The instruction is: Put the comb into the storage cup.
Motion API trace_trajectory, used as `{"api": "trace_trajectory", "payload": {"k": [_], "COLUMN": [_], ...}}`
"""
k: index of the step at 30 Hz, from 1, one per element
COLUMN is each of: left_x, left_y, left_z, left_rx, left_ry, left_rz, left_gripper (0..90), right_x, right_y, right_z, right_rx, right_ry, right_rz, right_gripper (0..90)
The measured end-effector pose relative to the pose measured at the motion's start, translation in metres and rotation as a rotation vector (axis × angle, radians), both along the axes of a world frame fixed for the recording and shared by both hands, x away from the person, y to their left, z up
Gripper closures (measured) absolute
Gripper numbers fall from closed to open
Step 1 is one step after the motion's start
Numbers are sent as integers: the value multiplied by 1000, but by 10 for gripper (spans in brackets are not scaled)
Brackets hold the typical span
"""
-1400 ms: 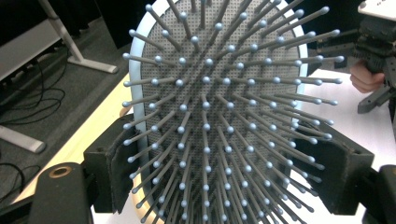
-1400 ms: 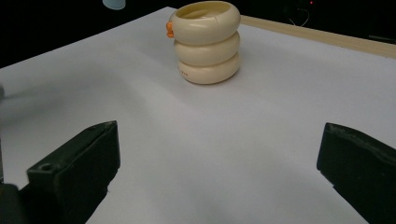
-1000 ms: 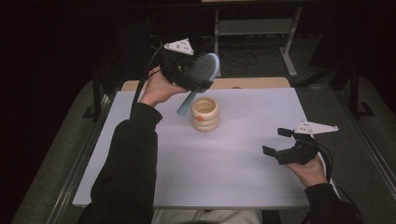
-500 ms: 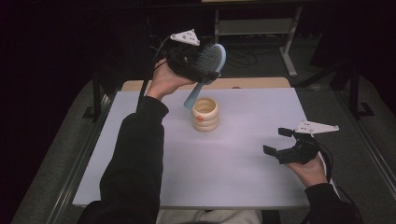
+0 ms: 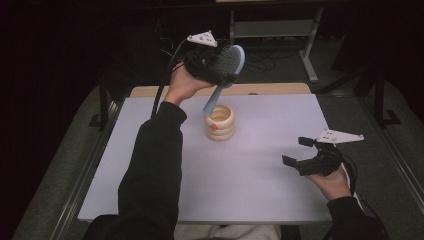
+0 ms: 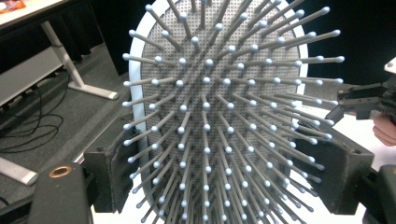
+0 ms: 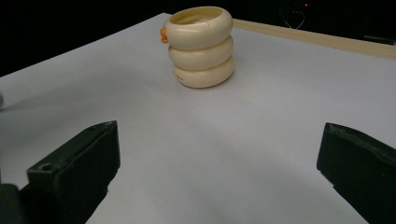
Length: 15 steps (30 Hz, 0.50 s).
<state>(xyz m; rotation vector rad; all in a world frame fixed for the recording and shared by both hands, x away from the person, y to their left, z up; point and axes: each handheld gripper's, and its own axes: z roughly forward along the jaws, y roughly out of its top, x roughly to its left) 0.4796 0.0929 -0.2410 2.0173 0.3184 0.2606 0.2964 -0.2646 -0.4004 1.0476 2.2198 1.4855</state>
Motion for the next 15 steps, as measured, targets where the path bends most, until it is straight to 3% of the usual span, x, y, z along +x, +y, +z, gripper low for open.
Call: {"api": "trace_trajectory", "payload": {"k": [6, 12, 15], "left_x": [8, 12, 14], "left_y": [0, 3, 3], "left_z": [-4, -13, -16], "left_rx": [-36, -98, -95], "left_ry": [4, -15, -12], "left_rz": [15, 68, 73], "left_gripper": [198, 198, 198], "right_x": [0, 1, 0], "right_y": [0, 1, 1], "right_z": [-1, -2, -1], "right_rx": [-4, 0, -1], "right_ry": [3, 9, 5], "right_rz": [0, 7, 8], "right_gripper": [0, 0, 0]}}
